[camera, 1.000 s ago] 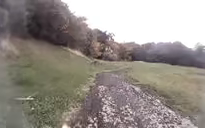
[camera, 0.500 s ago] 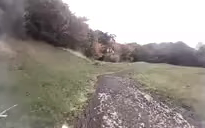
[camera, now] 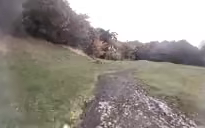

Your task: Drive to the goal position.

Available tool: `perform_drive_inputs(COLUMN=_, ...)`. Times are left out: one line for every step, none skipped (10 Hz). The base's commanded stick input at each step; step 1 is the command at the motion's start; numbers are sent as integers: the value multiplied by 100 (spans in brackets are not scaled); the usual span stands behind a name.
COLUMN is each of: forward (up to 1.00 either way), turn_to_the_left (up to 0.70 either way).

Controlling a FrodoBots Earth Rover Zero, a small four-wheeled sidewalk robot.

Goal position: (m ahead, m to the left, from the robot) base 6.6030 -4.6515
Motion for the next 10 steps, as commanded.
perform_drive_inputs(forward=100, turn_to_the_left=0)
perform_drive_inputs(forward=100, turn_to_the_left=-10)
perform_drive_inputs(forward=100, turn_to_the_left=-21)
perform_drive_inputs(forward=100, turn_to_the_left=-32)
perform_drive_inputs(forward=100, turn_to_the_left=-40)
perform_drive_inputs(forward=100, turn_to_the_left=-40)
perform_drive_inputs(forward=100, turn_to_the_left=0)
perform_drive_inputs(forward=100, turn_to_the_left=0)
perform_drive_inputs(forward=100, turn_to_the_left=0)
perform_drive_inputs(forward=100, turn_to_the_left=0)
